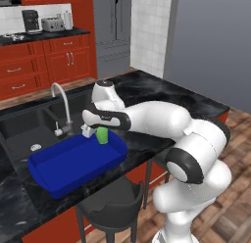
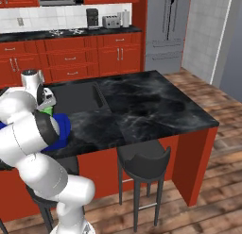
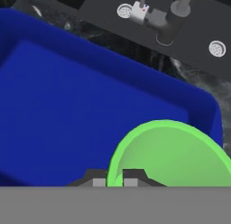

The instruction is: There is a tray on the dining counter. Grab the cup, mug, and pitcher and place them on the tray. The pitcher may be placed next to the tray if it cannot fit the tray.

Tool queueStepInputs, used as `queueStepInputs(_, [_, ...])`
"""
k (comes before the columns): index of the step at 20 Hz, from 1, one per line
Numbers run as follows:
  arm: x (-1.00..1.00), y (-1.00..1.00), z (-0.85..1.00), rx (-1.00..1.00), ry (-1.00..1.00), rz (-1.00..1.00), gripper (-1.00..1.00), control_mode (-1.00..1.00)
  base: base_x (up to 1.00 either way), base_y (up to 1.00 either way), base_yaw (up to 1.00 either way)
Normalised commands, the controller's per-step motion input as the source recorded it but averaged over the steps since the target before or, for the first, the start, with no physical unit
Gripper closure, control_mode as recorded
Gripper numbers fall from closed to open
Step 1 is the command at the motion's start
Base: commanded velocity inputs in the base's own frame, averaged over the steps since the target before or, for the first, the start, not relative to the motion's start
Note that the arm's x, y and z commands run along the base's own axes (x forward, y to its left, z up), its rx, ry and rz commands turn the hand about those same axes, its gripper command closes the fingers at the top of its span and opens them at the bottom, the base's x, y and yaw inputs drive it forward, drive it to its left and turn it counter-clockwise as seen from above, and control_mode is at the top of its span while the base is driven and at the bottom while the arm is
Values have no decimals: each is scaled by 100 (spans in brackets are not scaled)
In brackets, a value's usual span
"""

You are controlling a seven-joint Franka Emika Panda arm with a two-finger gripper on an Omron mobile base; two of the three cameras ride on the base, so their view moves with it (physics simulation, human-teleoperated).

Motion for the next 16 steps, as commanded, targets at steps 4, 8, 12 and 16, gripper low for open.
queueStepInputs(4, [0, 7, -32, 0, 0, 0, 100, -100, 0, 0, 0])
queueStepInputs(8, [7, 0, -29, 1, 0, 0, 100, -100, 0, 0, 0])
queueStepInputs(12, [23, 0, -26, 2, 0, 0, 100, -100, 0, 0, 0])
queueStepInputs(16, [33, 0, -19, 5, 0, 0, 100, -100, 0, 0, 0])
